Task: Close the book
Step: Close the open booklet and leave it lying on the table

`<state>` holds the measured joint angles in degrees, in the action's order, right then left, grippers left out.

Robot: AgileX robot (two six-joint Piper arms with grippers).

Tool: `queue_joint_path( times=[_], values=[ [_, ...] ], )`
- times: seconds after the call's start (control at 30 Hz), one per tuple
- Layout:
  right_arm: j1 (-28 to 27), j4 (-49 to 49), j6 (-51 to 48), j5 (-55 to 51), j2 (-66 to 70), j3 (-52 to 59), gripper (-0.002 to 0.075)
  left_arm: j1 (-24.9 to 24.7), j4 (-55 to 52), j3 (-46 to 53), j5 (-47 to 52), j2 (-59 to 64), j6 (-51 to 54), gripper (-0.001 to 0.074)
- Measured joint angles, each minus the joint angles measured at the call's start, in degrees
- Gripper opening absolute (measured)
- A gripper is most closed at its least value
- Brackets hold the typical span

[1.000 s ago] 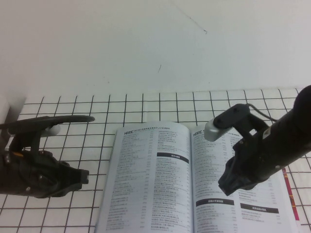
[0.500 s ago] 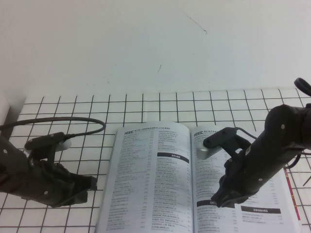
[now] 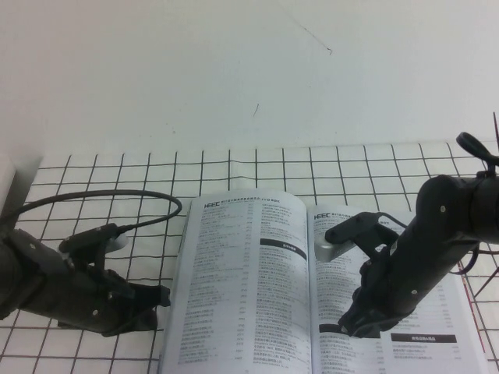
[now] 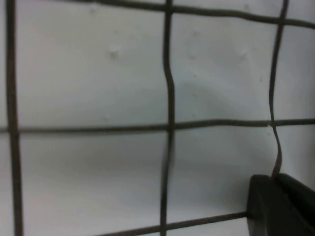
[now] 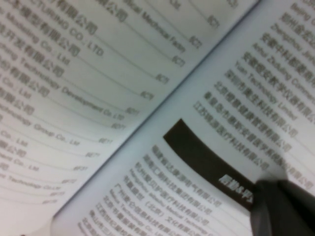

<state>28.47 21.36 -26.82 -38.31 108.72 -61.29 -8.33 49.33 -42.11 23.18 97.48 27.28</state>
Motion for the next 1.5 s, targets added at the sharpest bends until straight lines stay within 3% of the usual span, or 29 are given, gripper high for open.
queue_joint_path(
  times=[0.27, 0.53, 1.1, 1.4, 1.5],
  values=[
    [0.0, -0.1, 0.2, -0.2, 0.1, -0.2, -0.0003, -3.4, 21.4, -0.3, -1.1, 2.7, 20.7, -0.0004],
    [0.0, -0.3, 0.6, -0.2, 0.2, -0.2, -0.0003, -4.6, 33.8, -0.3, 1.1, 0.3, 31.9, -0.0004],
    [0.0, -4.3, 1.9, -2.6, -5.1, -1.8, -0.0003, -4.6, 38.6, -2.1, 8.5, -14.6, 33.2, -0.0004],
    [-0.1, -26.4, 14.2, -14.2, -24.1, -15.7, -0.0003, -4.6, 34.9, -6.3, 12.5, -19.7, 32.3, -0.0004],
    [-0.1, -29.3, 13.3, -15.0, -31.3, -18.6, -0.0003, -4.6, 27.4, -8.4, 12.3, -25.7, 28.8, -0.0004]
  ],
)
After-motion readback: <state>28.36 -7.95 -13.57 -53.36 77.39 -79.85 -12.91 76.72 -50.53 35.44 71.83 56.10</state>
